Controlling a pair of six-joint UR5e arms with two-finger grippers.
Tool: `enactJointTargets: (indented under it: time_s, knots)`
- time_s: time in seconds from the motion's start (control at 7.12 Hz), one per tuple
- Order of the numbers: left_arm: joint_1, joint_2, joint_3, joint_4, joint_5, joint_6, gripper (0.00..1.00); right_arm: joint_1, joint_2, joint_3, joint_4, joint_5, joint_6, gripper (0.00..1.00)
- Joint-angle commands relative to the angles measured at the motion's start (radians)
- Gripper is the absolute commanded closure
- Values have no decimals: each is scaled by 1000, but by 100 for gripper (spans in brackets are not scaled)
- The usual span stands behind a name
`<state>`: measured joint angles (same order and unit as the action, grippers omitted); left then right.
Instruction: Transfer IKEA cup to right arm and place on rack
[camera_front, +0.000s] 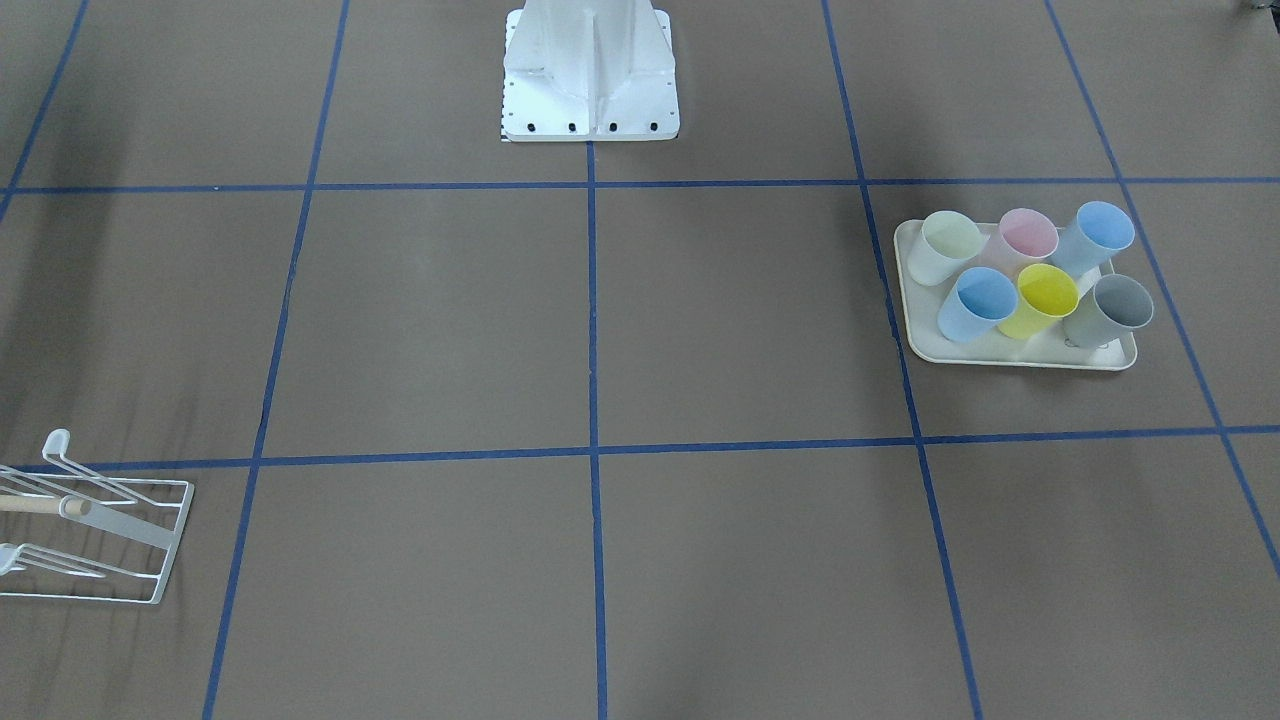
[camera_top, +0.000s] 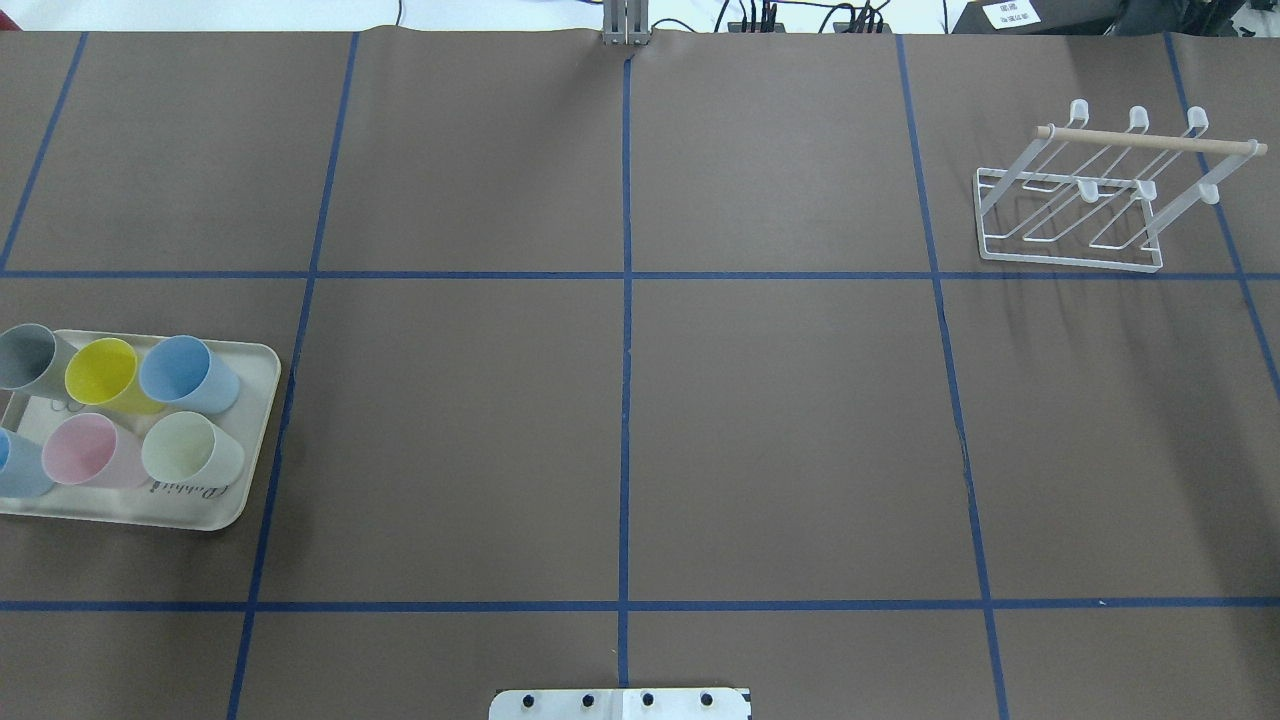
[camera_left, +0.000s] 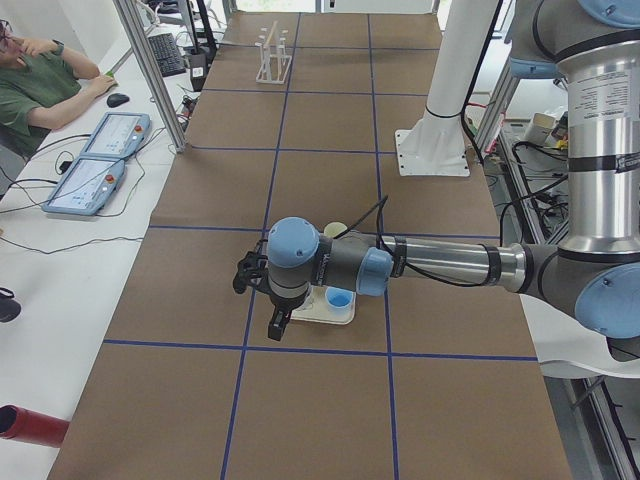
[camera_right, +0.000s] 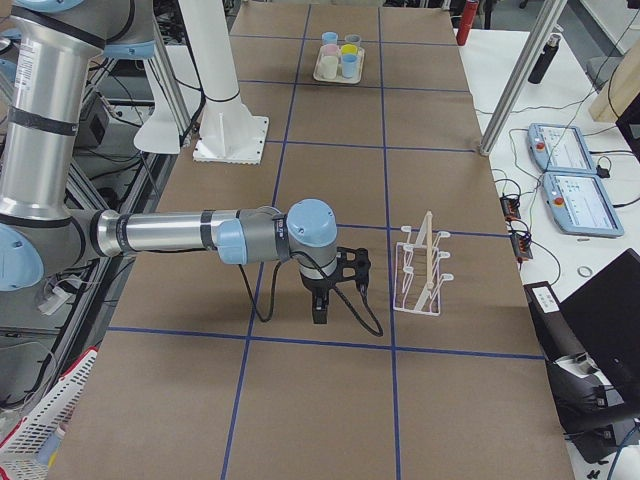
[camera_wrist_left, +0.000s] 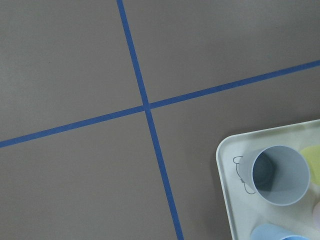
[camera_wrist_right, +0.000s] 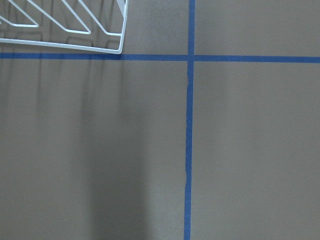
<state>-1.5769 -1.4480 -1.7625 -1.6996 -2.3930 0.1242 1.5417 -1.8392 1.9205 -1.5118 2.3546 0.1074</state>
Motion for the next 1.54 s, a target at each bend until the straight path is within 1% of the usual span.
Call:
enactJointTargets:
  time_s: [0.0, 0.14, 0.42, 0.56, 0.7, 0.84, 0.98, 1.26, 1.4]
  knots:
    - [0, -12, -2, -3, 0, 0, 0, 0, 2, 2, 5, 0, 3, 0]
    - [0, -20, -3, -18, 0, 0, 0, 0, 2, 2, 5, 0, 3, 0]
    - [0, -37, -5, -133, 21, -4, 0, 0, 2, 2, 5, 0, 5, 0]
    - [0, -69, 8, -129, 87, -50, 0, 0, 2, 2, 5, 0, 5, 0]
    - [-2, -113, 55, -124, 80, -166, 0, 0, 2, 2, 5, 0, 5, 0]
    - [-2, -114, 67, -147, 69, -210, 0, -2, 2, 0, 5, 2, 5, 0]
    - [-2, -112, 69, -190, 71, -209, 0, 0, 0, 0, 5, 2, 5, 0]
    - [0, -107, 87, -195, 68, -210, 0, -2, 0, 0, 5, 3, 6, 0]
    - [5, -155, 124, -187, 64, -221, 0, -2, 0, 0, 5, 5, 8, 0]
